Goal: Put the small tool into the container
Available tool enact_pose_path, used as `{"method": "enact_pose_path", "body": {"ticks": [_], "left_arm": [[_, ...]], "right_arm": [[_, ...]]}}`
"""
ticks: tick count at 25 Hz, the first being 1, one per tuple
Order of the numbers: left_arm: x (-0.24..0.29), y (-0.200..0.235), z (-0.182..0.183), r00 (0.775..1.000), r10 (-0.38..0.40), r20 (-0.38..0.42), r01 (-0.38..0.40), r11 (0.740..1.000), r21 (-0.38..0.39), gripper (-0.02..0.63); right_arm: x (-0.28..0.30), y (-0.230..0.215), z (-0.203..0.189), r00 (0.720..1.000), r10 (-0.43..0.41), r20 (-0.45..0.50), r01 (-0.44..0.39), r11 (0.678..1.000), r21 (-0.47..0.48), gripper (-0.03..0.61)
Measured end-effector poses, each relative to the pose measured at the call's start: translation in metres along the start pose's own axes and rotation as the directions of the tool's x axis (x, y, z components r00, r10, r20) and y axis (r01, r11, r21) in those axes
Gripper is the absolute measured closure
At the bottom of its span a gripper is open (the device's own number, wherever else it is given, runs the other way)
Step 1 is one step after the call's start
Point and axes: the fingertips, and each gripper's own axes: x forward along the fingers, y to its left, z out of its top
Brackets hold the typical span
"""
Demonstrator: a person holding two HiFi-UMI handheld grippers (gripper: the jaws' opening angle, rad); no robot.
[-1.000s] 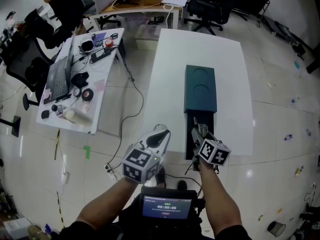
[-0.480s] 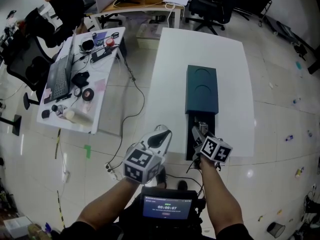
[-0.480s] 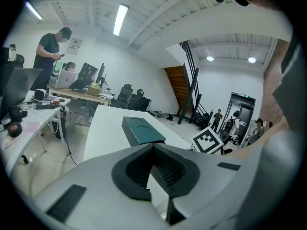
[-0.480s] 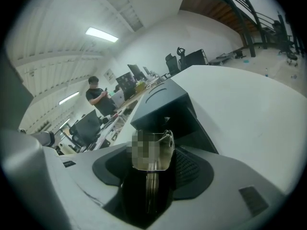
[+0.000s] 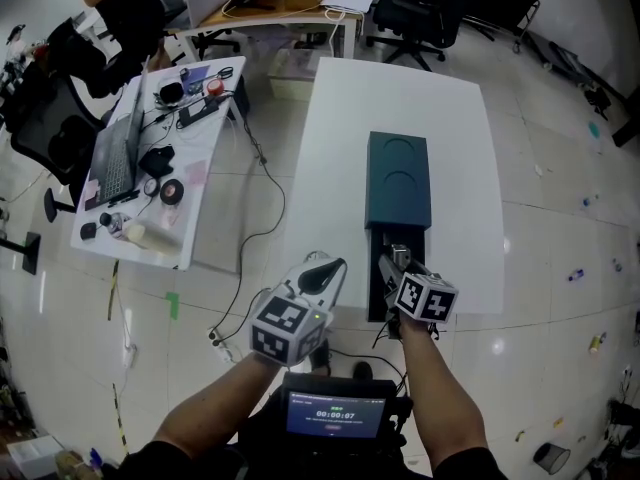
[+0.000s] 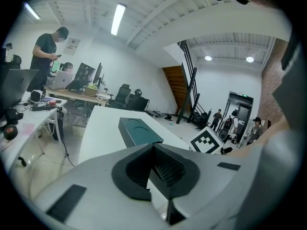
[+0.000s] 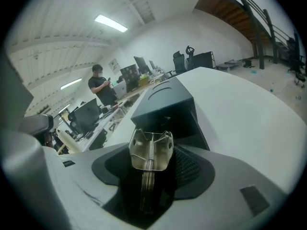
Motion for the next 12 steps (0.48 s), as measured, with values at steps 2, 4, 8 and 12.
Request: {"method": "enact_pose_path", "body": {"ticks": [2, 4, 8, 12], "left_arm": [[0.002, -0.003, -0.002, 1.0, -0.002, -0.004, 0.002, 1.0, -0.003, 0.594], [0.004, -0.006, -0.001, 1.0, -0.005, -0.009, 0.005, 1.0, -0.004, 0.594], [0.012, -0.011, 0.001, 1.0, -0.006, -0.011, 0.006, 1.0, 0.015, 0.594], [0.027, -0.009, -0.003, 1.0, 0.016, -0.02, -0.016, 1.0, -0.01, 0.594]], "right_arm": [[0.0, -0.002, -0.003, 1.0, -0.022, -0.013, 0.022, 0.999, -0.028, 0.317], [-0.002, -0.003, -0.004, 0.999, -0.043, -0.017, 0.042, 0.998, -0.05, 0.302], [-0.006, -0.003, 0.005, 0.997, -0.073, -0.006, 0.072, 0.991, -0.115, 0.291], [-0.009, -0.006, 0.007, 0.994, -0.106, -0.011, 0.104, 0.987, -0.123, 0.291]]}}
